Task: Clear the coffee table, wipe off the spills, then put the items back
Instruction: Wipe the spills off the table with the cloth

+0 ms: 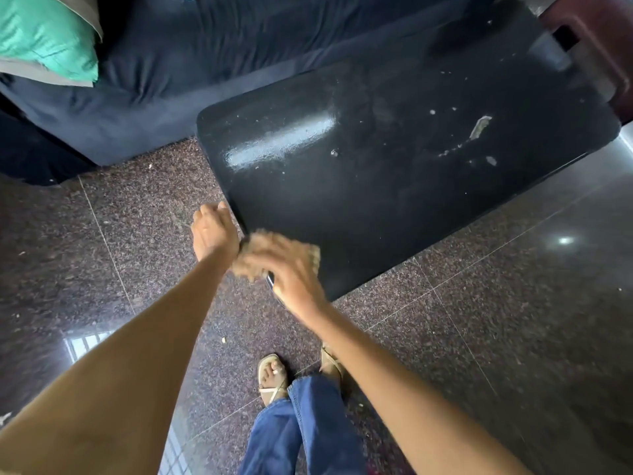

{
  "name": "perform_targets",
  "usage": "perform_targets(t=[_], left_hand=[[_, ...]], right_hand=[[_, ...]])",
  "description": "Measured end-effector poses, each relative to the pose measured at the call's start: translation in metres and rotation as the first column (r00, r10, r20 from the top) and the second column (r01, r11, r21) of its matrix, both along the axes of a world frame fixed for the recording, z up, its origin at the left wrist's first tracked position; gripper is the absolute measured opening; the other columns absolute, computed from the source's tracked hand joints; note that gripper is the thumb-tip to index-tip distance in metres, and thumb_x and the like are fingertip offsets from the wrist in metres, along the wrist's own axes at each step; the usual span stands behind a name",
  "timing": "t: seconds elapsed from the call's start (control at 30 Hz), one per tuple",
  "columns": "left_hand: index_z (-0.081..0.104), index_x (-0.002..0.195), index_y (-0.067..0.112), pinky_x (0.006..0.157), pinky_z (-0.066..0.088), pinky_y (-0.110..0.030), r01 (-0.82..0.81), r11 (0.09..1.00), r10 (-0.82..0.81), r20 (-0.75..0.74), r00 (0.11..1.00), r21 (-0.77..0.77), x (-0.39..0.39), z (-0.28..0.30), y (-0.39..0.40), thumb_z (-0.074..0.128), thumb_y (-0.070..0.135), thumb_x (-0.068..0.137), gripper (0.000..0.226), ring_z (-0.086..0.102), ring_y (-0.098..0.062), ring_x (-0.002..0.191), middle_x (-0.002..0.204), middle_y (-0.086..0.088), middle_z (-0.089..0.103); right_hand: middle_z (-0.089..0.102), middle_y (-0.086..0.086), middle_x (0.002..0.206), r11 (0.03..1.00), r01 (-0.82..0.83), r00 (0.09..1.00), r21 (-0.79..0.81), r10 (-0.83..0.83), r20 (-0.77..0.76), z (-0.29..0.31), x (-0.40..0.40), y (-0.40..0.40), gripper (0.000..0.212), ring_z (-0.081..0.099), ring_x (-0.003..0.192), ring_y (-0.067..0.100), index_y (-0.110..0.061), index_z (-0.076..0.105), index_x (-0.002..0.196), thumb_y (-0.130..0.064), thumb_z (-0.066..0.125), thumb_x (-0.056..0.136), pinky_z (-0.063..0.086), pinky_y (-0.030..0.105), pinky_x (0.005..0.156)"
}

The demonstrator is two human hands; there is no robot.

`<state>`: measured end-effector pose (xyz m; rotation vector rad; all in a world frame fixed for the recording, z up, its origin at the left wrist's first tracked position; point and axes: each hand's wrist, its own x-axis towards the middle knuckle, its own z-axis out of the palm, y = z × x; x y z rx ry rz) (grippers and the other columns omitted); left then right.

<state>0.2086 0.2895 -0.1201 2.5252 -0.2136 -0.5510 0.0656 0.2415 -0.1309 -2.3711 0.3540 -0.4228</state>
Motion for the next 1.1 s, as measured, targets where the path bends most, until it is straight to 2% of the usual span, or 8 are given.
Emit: perform_targets(t=[0.23,0.5,0.67,0.77,0.87,0.97,1.03,1.1], left_hand=[[0.046,0.126,0.0,0.094,0.037,-0.043,0.054,0.998,-0.054,-0.042,0.998,0.018,-0.019,-0.009,0.008,0.029,0.026,0.101,0.04,0.048,-0.038,0.115,0.126,-0.025,0.05],[0.044,0.129,-0.002,0.101,0.032,-0.046,0.073,0.997,-0.073,-0.004,0.997,0.013,-0.015,0.001,-0.001,0.031,0.026,0.101,0.042,0.043,-0.042,0.121,0.129,-0.029,0.046],[0.044,0.128,-0.002,0.097,0.035,-0.047,0.11,0.994,-0.111,0.048,0.993,0.023,-0.009,0.001,-0.011,0.03,0.027,0.101,0.042,0.044,-0.039,0.118,0.129,-0.027,0.046],[0.044,0.129,0.004,0.096,0.036,-0.046,0.173,0.984,-0.176,0.073,0.982,0.046,-0.012,0.002,-0.013,0.031,0.026,0.101,0.038,0.041,-0.035,0.119,0.131,-0.022,0.045],[0.049,0.13,0.009,0.097,0.036,-0.043,0.204,0.975,-0.211,0.078,0.974,0.083,-0.016,0.0,-0.014,0.038,0.022,0.1,0.035,0.037,-0.033,0.123,0.134,-0.015,0.047],[0.056,0.126,0.015,0.098,0.036,-0.044,0.253,0.962,-0.263,0.09,0.961,0.106,-0.016,0.003,-0.021,0.05,0.021,0.096,0.032,0.033,-0.03,0.124,0.135,-0.005,0.049],[0.057,0.125,0.017,0.101,0.034,-0.045,0.267,0.956,-0.278,0.09,0.956,0.12,-0.015,0.005,-0.025,0.054,0.022,0.094,0.032,0.033,-0.03,0.125,0.135,-0.002,0.05],[0.057,0.126,0.016,0.102,0.032,-0.046,0.266,0.957,-0.276,0.082,0.958,0.117,-0.015,0.007,-0.03,0.056,0.022,0.092,0.034,0.033,-0.03,0.125,0.135,-0.003,0.05]], right_hand=[[0.059,0.0,0.125,0.938,0.317,0.94,-0.139,-0.33,-0.085,-0.023,-0.036,-0.011,0.045,0.053,0.119,0.021,-0.017,0.067,0.105,0.007,0.053,0.07,0.047,0.042,0.092],[0.055,-0.003,0.127,0.979,-0.189,0.965,-0.083,0.169,-0.202,-0.025,-0.061,0.093,0.045,0.044,0.113,0.019,-0.021,0.066,0.099,-0.004,0.073,0.057,0.039,0.037,0.083],[0.058,0.002,0.126,0.984,0.175,0.984,-0.022,-0.174,0.044,0.004,-0.024,0.034,0.031,0.054,0.113,0.024,-0.016,0.066,0.102,-0.004,0.054,0.076,0.043,0.04,0.087],[0.06,0.004,0.126,0.946,0.293,0.956,-0.139,-0.293,0.026,0.006,-0.019,-0.011,0.038,0.055,0.114,0.025,-0.017,0.068,0.105,-0.007,0.042,0.08,0.041,0.037,0.088],[0.049,0.009,0.137,0.954,0.112,0.955,-0.278,-0.181,-0.237,-0.013,-0.038,-0.022,0.049,0.047,0.121,0.029,-0.02,0.06,0.119,-0.006,0.061,0.072,0.044,0.045,0.089],[0.05,0.006,0.136,0.936,-0.126,0.959,-0.33,0.029,-0.282,-0.024,-0.052,-0.053,0.049,0.047,0.117,0.027,-0.024,0.062,0.117,-0.011,0.07,0.07,0.046,0.044,0.087],[0.053,0.001,0.132,0.919,-0.091,0.965,-0.382,-0.013,-0.261,-0.022,-0.06,-0.083,0.045,0.05,0.11,0.025,-0.026,0.065,0.11,-0.007,0.07,0.07,0.048,0.042,0.079],[0.05,0.001,0.132,0.895,0.135,0.922,-0.426,-0.271,-0.276,-0.023,-0.072,-0.114,0.042,0.05,0.106,0.026,-0.027,0.063,0.109,-0.004,0.066,0.074,0.049,0.042,0.074]])
